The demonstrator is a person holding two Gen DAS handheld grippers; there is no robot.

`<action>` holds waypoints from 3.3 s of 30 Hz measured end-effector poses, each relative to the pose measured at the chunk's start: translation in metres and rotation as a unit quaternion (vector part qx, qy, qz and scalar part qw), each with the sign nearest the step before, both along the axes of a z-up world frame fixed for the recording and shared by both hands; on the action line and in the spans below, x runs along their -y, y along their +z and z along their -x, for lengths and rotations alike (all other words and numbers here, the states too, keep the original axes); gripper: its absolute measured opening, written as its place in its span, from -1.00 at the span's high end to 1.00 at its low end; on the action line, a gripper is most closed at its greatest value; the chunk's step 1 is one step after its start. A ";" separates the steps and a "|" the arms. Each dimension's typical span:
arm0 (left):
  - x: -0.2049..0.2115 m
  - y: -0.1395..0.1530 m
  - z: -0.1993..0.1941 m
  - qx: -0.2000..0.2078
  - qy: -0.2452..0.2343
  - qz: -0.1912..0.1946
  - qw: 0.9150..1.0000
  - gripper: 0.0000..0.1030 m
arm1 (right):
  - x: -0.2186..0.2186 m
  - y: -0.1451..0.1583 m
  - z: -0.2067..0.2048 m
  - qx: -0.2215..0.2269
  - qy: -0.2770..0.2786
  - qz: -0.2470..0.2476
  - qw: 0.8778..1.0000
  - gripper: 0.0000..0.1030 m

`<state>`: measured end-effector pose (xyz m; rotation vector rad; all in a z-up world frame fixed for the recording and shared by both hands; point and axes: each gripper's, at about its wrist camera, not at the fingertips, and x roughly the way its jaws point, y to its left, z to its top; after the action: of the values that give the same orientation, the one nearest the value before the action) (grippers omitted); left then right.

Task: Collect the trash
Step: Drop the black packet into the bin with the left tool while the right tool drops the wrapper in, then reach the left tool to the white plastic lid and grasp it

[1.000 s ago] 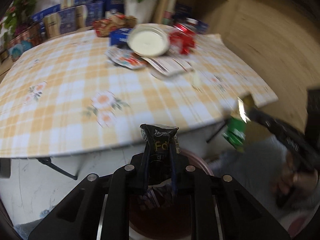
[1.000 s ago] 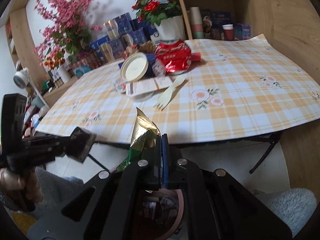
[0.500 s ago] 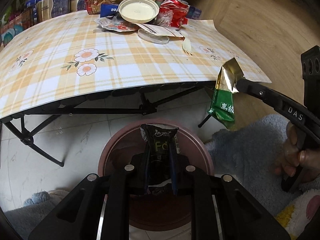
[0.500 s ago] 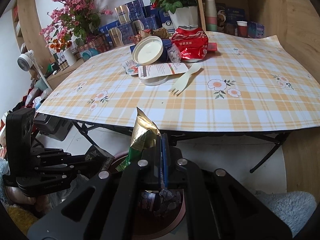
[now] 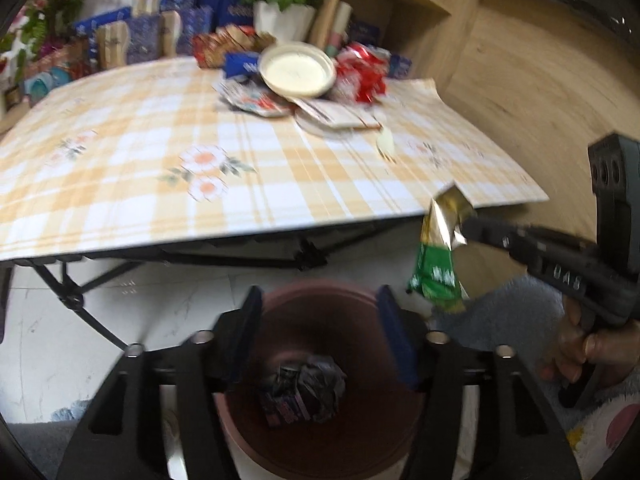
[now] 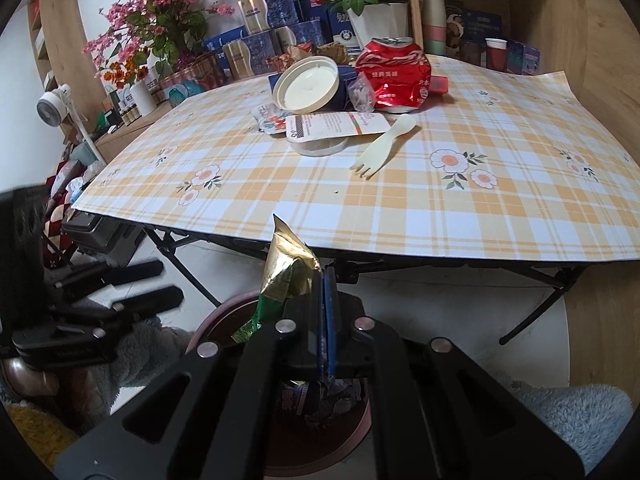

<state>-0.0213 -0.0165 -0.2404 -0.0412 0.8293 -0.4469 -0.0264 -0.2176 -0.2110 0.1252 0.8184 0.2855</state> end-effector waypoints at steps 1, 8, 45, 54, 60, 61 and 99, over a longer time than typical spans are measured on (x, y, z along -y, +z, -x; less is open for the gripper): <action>-0.002 0.003 0.001 0.010 0.010 -0.002 1.000 -0.51 | -0.002 0.000 0.000 -0.001 0.003 0.003 1.000 0.90; -0.013 0.011 -0.001 0.038 0.065 -0.023 0.997 -0.86 | -0.011 -0.004 -0.003 -0.008 0.015 0.020 1.000 0.89; -0.032 0.011 -0.003 0.048 0.131 -0.055 0.989 -0.88 | -0.012 -0.007 -0.004 -0.009 -0.001 0.027 1.000 -0.88; -0.033 0.011 -0.003 0.047 0.132 -0.056 0.989 -0.88 | -0.009 -0.010 -0.006 -0.020 -0.011 0.025 0.999 -0.88; -0.035 0.010 -0.004 0.046 0.140 -0.061 0.987 -0.88 | -0.008 -0.012 -0.007 -0.026 -0.008 0.017 0.999 -0.89; -0.035 0.009 -0.005 0.045 0.142 -0.061 0.987 -0.88 | -0.008 -0.012 -0.008 -0.026 -0.009 0.016 0.999 -0.89; 0.033 0.045 -0.261 -0.028 0.047 0.001 0.999 0.93 | 0.100 0.027 -0.091 0.030 -0.130 -0.071 0.989 -0.89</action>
<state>0.2394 -0.0496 -0.1950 -0.0935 0.8775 -0.3594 0.0643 -0.3180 -0.1836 0.3524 0.7122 0.1004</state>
